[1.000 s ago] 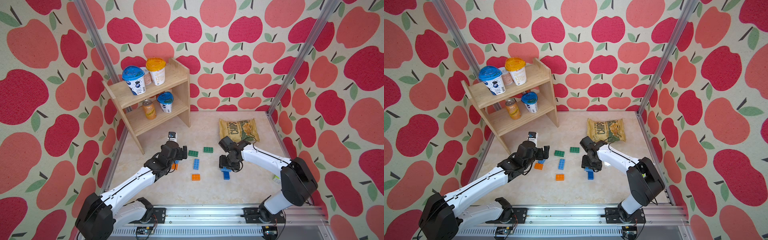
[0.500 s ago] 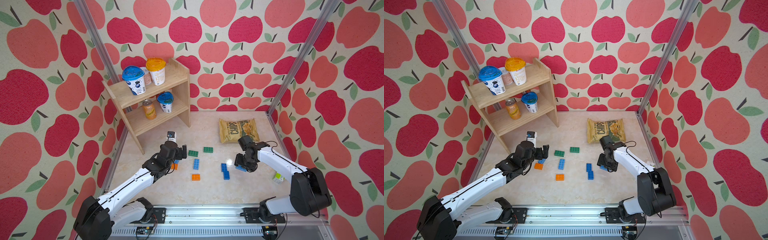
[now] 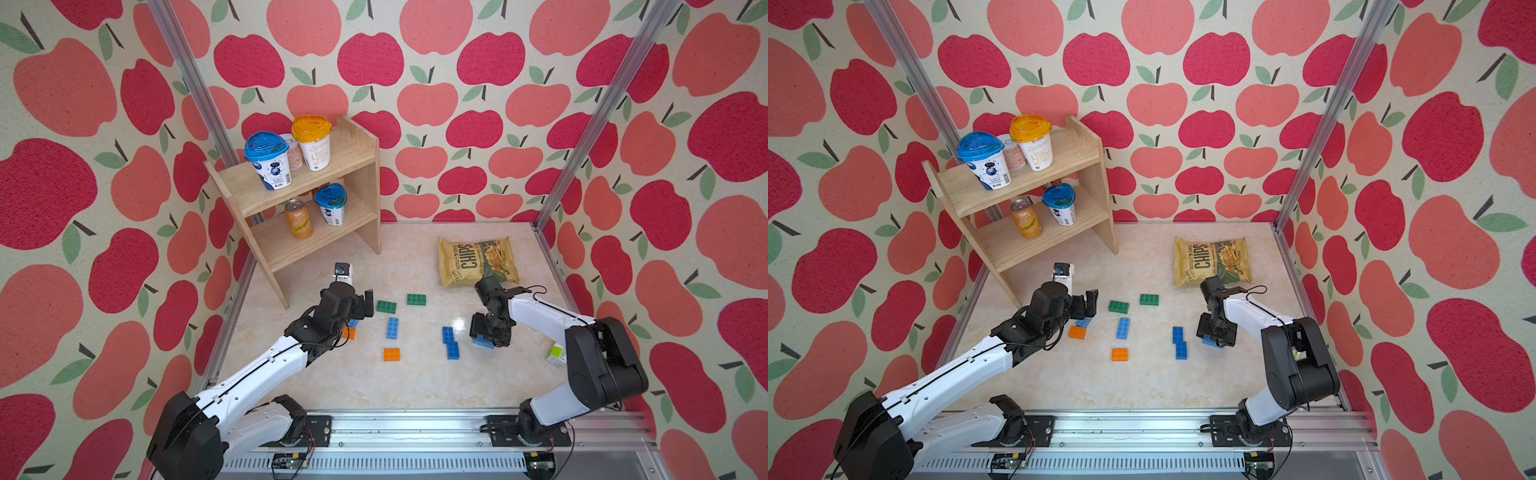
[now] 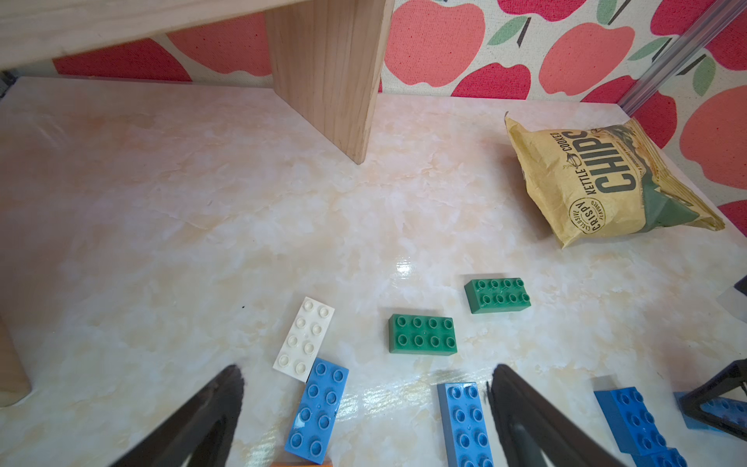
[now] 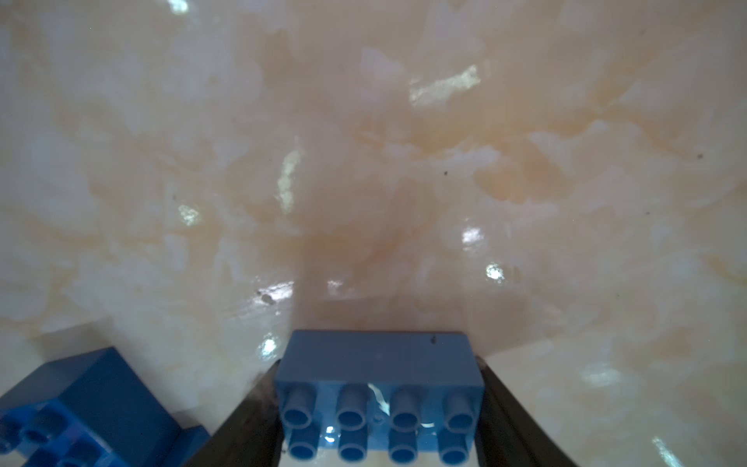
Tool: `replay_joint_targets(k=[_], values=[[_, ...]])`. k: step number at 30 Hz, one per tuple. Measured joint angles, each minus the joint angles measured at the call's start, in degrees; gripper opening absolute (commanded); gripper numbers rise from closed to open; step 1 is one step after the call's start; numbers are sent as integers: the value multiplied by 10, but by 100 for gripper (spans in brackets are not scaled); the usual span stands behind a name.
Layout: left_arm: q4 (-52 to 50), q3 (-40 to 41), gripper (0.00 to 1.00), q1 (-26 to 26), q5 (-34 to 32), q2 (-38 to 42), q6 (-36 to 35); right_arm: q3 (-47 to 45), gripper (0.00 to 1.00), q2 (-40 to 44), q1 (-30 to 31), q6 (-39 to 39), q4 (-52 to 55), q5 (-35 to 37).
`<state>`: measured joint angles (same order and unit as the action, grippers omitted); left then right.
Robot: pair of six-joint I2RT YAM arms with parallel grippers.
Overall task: Assemble a rectangle with lego
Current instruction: Place the lego brick at the center of the board, then adjust the lego brick at the center of the board.
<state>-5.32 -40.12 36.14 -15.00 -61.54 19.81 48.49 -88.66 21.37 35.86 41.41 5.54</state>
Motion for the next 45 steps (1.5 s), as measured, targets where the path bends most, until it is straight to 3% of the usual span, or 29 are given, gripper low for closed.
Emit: replay_joint_targets(k=[6, 11, 17, 22, 26, 36, 45], values=[[0, 0, 97, 0, 0, 0, 0, -4, 82, 8, 0, 2, 10, 6], [0, 0, 97, 0, 0, 0, 0, 7, 82, 69, 10, 8, 49, 23], [0, 0, 97, 0, -1, 0, 0, 56, 82, 108, 102, 42, 78, 38], [0, 0, 98, 0, -1, 0, 0, 75, 83, 61, 198, 90, 80, 38], [-1, 0, 97, 0, -1, 0, 0, 75, 83, 16, 235, 117, 78, 30], [-1, 0, 97, 0, -1, -1, 2, 73, 75, -46, 248, 127, 49, 9], [-2, 0, 97, 0, -1, -1, 2, 74, 59, -75, 248, 127, 32, -1]])
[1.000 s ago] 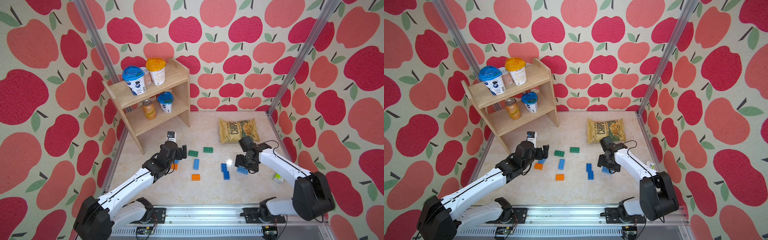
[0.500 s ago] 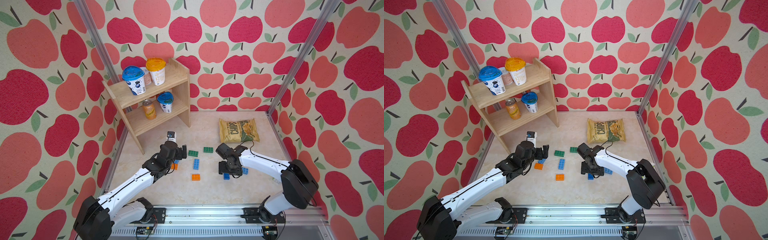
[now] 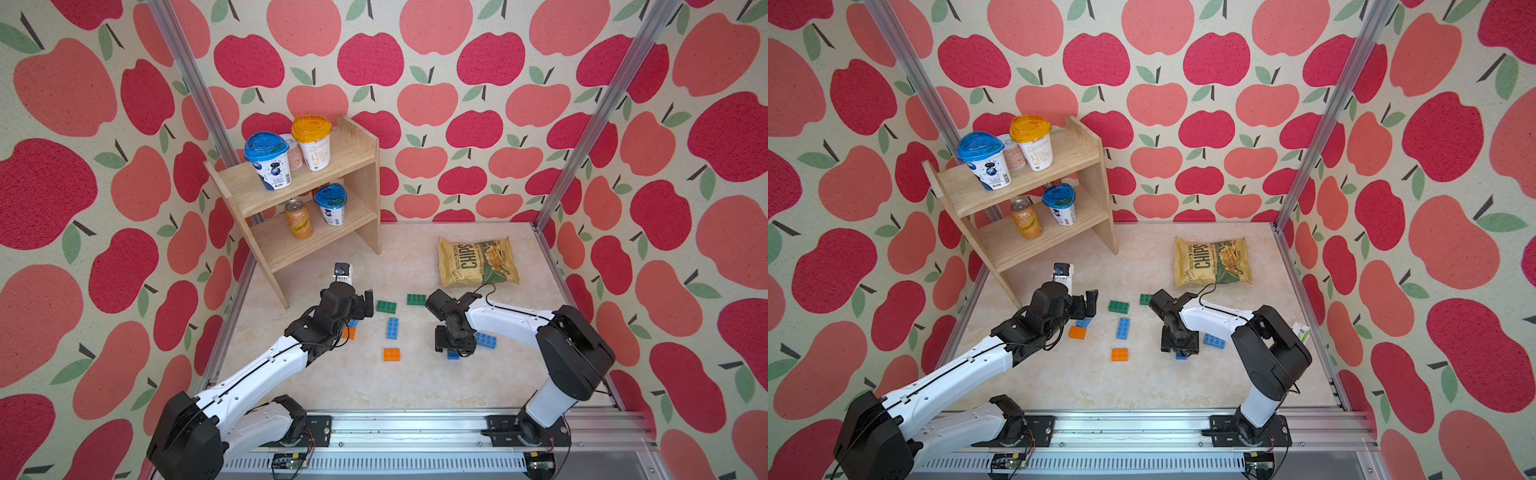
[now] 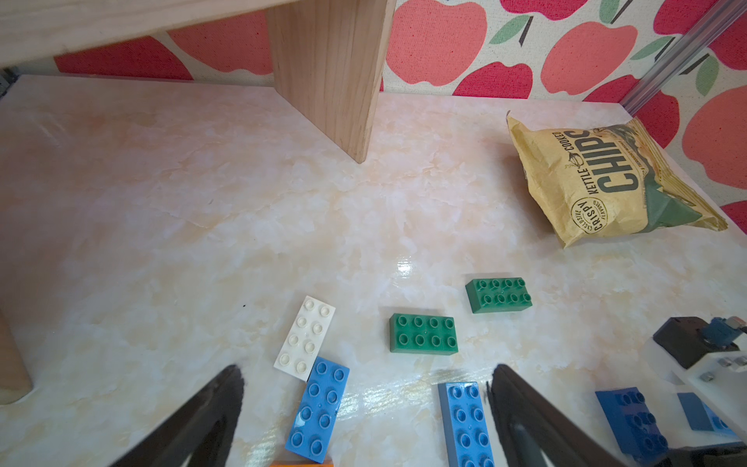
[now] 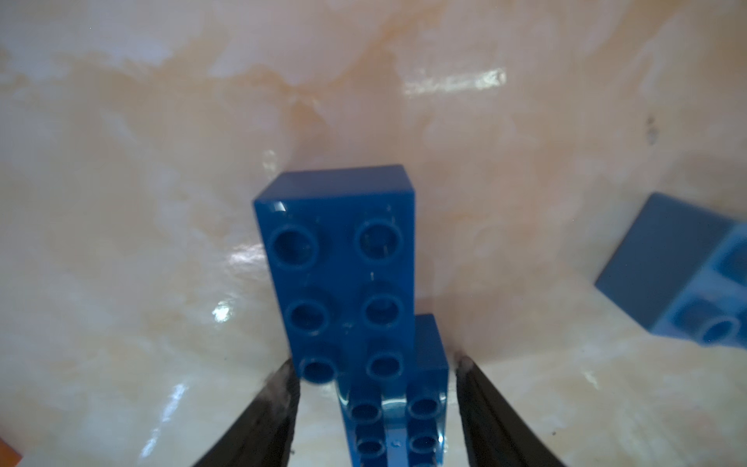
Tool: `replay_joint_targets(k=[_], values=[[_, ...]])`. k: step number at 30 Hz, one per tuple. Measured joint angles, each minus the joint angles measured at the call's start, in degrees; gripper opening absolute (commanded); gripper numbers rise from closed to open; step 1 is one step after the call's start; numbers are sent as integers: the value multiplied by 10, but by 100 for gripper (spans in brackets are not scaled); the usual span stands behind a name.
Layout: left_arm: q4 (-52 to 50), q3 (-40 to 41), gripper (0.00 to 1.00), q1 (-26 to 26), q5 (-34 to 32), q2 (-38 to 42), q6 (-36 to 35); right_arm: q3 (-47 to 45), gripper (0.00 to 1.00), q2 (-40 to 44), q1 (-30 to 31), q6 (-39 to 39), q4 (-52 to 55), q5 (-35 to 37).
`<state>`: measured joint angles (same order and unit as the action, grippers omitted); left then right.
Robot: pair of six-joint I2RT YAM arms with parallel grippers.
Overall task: Assemble a rectangle with lego
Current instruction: Adjust the lego brick at the center of the board.
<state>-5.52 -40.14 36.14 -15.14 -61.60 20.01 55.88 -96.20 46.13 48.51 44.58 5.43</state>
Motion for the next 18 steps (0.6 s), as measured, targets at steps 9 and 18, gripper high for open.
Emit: replay_joint_targets(k=[9, 18], values=[[0, -9, 97, 0, 1, -29, 0, 5, 52, -6, 0, 0, -1, -6], [0, -10, 97, 0, 1, -32, 0, 11, 47, -11, 0, 0, 0, -10]])
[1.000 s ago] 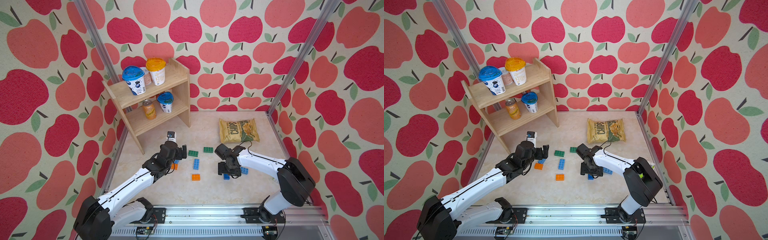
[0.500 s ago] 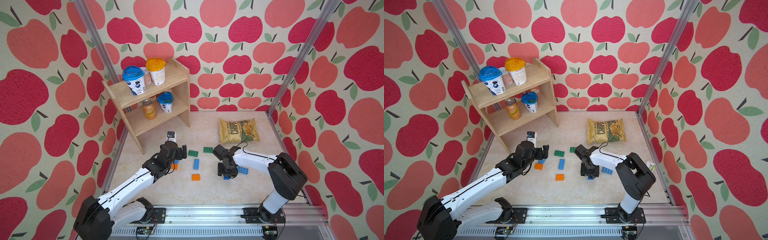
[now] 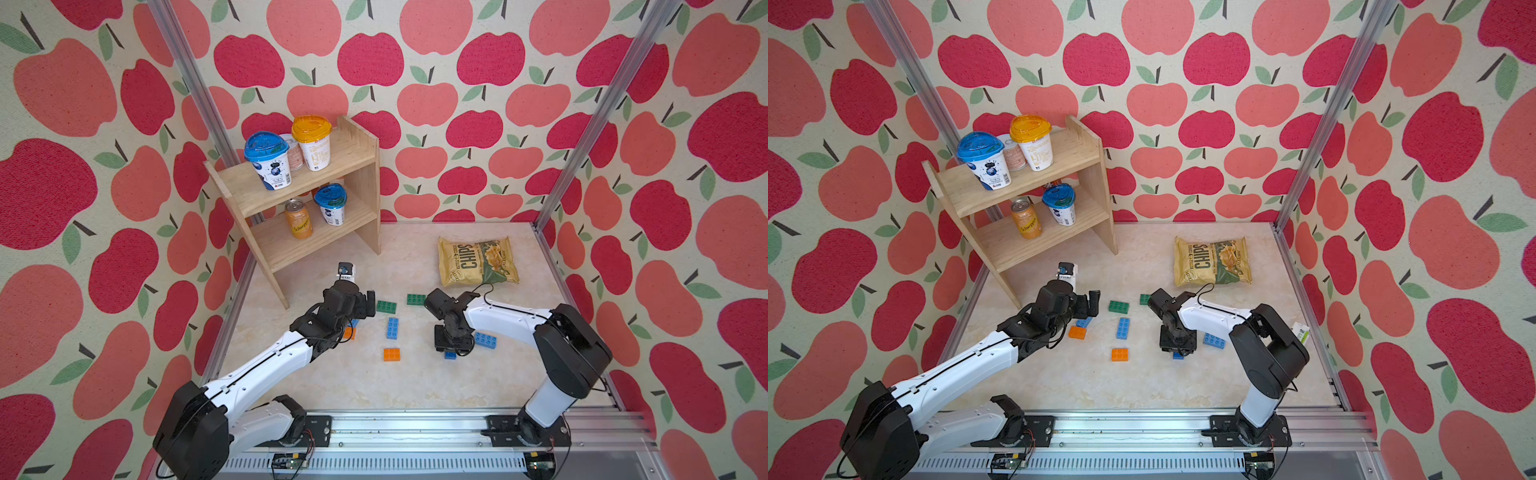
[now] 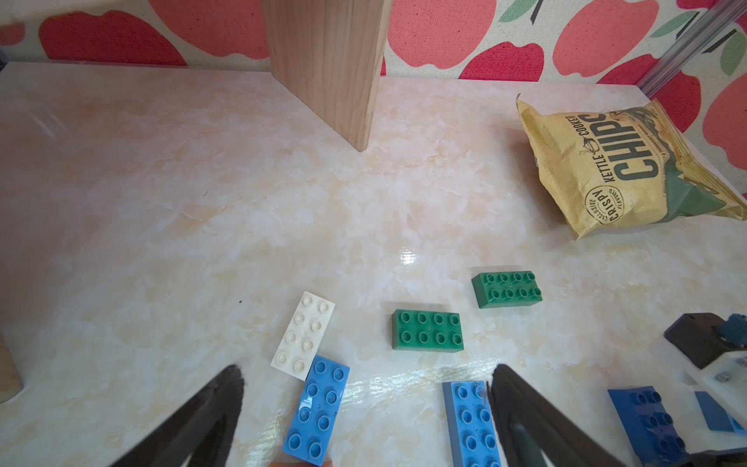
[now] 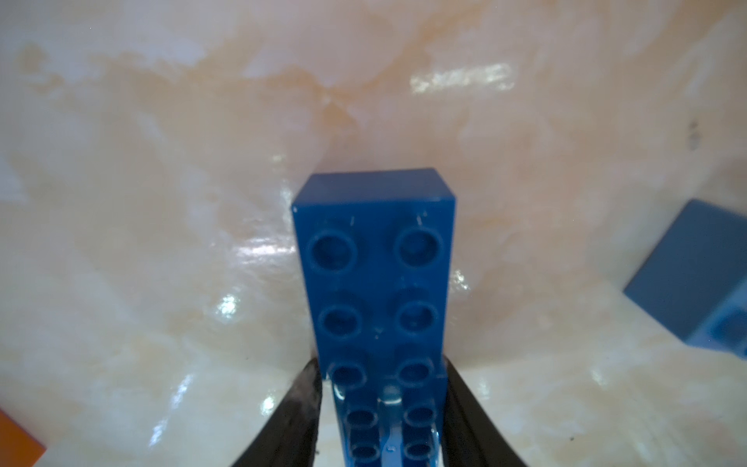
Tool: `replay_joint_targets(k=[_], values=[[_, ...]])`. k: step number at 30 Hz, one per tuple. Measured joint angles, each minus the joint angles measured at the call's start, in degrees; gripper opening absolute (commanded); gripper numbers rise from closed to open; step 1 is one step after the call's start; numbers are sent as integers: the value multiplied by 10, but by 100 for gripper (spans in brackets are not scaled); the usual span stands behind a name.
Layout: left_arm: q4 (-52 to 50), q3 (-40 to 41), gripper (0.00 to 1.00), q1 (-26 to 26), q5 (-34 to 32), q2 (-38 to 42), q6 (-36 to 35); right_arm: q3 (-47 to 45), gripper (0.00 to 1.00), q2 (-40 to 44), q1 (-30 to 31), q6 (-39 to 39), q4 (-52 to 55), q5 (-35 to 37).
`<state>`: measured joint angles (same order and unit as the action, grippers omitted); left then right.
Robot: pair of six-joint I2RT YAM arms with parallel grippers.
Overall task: Assemble a rectangle with lego
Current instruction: Adjust the lego brick at the center of the board.
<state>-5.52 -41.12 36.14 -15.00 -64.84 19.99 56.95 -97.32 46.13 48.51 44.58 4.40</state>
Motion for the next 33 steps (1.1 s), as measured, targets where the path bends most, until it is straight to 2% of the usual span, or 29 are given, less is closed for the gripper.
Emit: replay_joint_targets(k=[4, 7, 17, 21, 23, 28, 33], values=[[0, -1, 97, 0, 0, -1, 0, 6, 48, -5, 0, 0, 5, 0], [0, -1, 97, 0, 0, -1, 0, 12, 54, -10, 0, -2, 12, 1], [0, -1, 97, 0, 0, -1, 0, 14, 64, -10, -2, -2, 18, 2], [0, -1, 97, -1, -1, -1, 0, 16, 72, -4, -2, 0, 21, 3], [0, -1, 97, -1, -2, -1, 0, 20, 76, 11, -3, 3, 28, 5], [0, -1, 97, -1, -2, 2, -2, 30, 79, 88, -30, 5, 38, 14], [0, -1, 97, -1, -2, 5, -2, 22, 77, 140, -60, 9, 35, 15]])
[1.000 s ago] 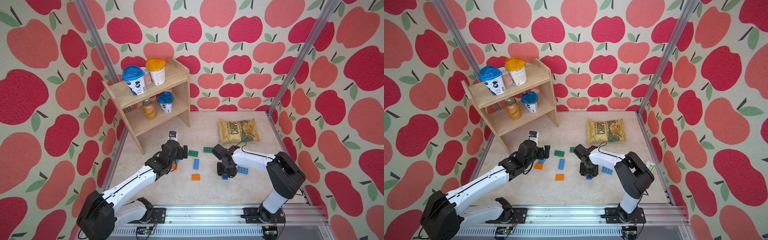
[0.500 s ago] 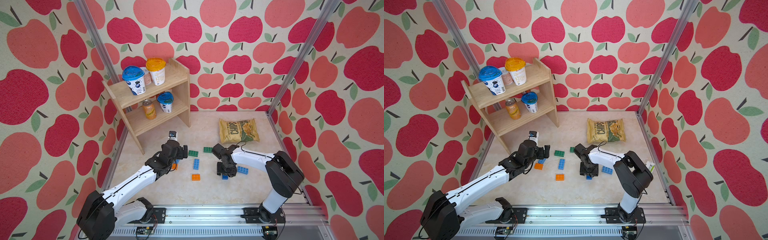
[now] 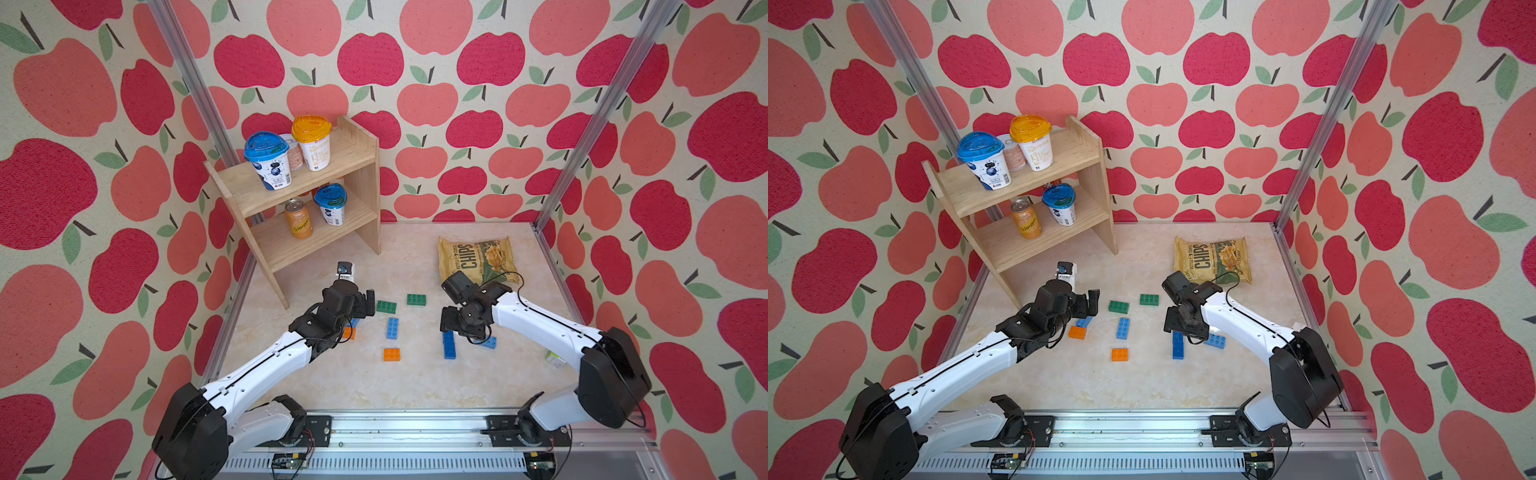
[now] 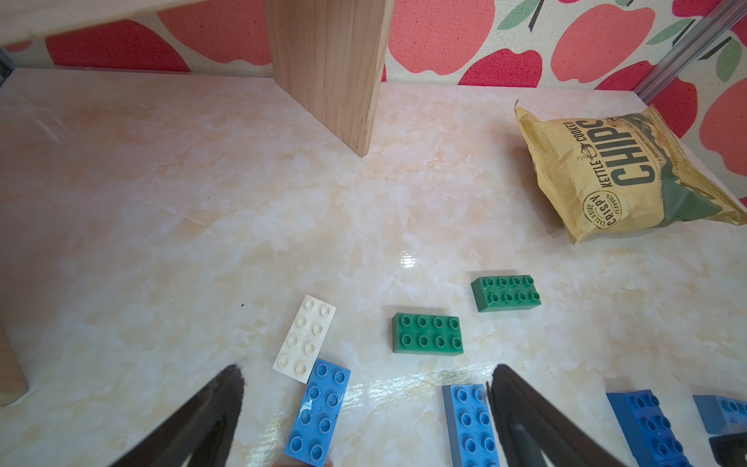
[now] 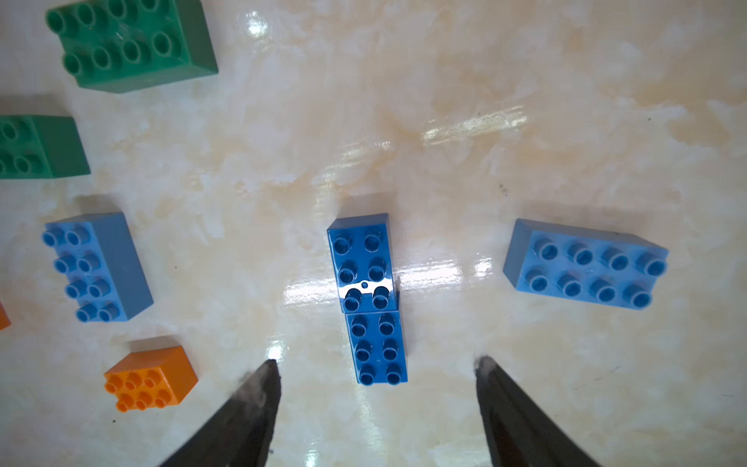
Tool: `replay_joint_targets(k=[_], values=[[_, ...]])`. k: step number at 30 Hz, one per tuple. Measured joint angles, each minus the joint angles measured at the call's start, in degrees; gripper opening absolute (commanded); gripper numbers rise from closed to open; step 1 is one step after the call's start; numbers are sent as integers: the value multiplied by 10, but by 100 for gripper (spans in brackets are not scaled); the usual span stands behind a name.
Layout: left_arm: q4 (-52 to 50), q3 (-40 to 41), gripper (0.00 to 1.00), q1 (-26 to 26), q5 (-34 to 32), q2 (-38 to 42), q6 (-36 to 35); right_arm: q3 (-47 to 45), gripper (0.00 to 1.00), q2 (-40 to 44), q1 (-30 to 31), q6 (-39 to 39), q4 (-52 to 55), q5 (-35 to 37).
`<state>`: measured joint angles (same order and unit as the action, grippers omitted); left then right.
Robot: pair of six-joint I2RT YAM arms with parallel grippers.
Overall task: Assemble a rectangle with lego
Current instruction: Adjust the lego brick at the center of the board.
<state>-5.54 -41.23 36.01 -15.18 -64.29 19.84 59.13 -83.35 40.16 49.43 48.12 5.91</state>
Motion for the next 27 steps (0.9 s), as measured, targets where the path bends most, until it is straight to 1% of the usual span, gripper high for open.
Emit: replay_joint_targets(k=[3, 6, 13, 20, 27], values=[[0, 0, 97, 0, 0, 0, 0, -20, 76, 5, 1, 4, -9, -11], [0, 0, 97, 0, 0, 0, 0, -40, 76, -2, 15, 11, -18, -25], [0, 0, 97, 0, 1, -3, 0, -44, 76, -55, 50, 20, -41, -46], [0, 0, 97, 0, 0, -3, 0, -44, 76, -85, 51, 21, -49, -46], [0, 0, 97, 0, 0, -4, 0, -44, 74, -95, 51, 21, -58, -50]])
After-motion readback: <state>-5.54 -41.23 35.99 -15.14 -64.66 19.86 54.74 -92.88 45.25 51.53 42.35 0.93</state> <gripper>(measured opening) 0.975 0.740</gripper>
